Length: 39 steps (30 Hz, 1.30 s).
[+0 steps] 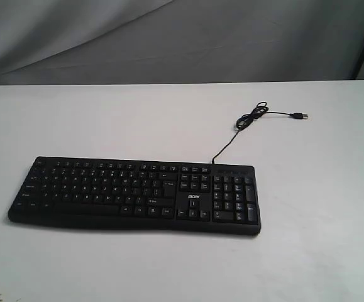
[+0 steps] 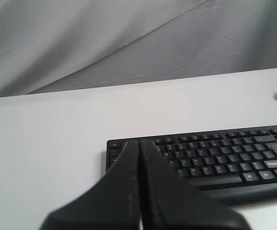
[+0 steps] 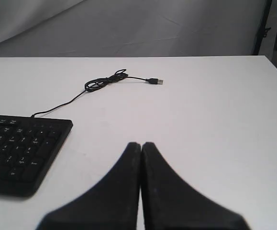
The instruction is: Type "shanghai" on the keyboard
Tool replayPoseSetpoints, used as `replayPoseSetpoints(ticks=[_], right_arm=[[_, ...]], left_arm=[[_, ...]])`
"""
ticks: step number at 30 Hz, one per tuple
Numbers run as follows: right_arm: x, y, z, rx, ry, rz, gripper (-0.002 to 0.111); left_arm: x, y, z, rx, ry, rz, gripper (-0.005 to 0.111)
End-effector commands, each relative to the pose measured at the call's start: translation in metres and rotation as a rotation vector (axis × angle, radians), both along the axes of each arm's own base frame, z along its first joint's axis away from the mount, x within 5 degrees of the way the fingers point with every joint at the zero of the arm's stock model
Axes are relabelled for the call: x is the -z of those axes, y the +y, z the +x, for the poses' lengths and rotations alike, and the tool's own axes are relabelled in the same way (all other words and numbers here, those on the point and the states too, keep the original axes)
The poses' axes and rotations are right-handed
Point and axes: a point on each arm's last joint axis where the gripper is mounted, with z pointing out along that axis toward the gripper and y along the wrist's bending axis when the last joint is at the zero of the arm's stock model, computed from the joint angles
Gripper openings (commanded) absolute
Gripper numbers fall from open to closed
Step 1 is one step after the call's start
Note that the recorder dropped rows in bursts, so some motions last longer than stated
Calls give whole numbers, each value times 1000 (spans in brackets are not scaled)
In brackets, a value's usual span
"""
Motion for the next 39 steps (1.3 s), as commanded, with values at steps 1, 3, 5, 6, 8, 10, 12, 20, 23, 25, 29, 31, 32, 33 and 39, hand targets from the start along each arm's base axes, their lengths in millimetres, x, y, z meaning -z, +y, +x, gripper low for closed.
replayPoseSetpoints(ticks=[1, 3, 5, 6, 8, 10, 12, 20, 23, 25, 29, 31, 32, 33, 39], right_arm=[[1, -1, 0, 6, -4, -13, 0], [1, -1, 0, 6, -4, -13, 0], [1, -1, 0, 6, -4, -13, 0], [1, -1, 0, 6, -4, -13, 0], [1, -1, 0, 6, -4, -13, 0], [1, -1, 0, 6, -4, -13, 0], [1, -1, 0, 6, -4, -13, 0], [-37, -2, 2, 25, -425, -17, 0], [-48, -3, -1, 32, -544, -12, 0], [-52, -3, -2, 35, -592, -10, 0], [-78, -5, -16, 33, -917, 151, 0], [-87, -5, -24, -63, -1021, 468, 0], [-90, -4, -28, -108, -1061, 538, 0], [-92, -4, -30, -132, -1088, 551, 0], [-206, 1, -30, -121, -925, 471, 0]], left_arm=[[1, 0, 0, 4, -3, -3, 0], [1, 0, 0, 4, -3, -3, 0], [1, 0, 0, 4, -3, -3, 0], [1, 0, 0, 4, -3, -3, 0], [1, 0, 0, 4, -3, -3, 0], [1, 0, 0, 4, -3, -3, 0], [1, 0, 0, 4, -3, -3, 0], [1, 0, 0, 4, -3, -3, 0], [1, 0, 0, 4, -3, -3, 0], [1, 0, 0, 4, -3, -3, 0], [1, 0, 0, 4, -3, -3, 0], [1, 0, 0, 4, -3, -3, 0], [1, 0, 0, 4, -3, -3, 0], [1, 0, 0, 4, -3, -3, 0], [1, 0, 0, 4, -3, -3, 0]])
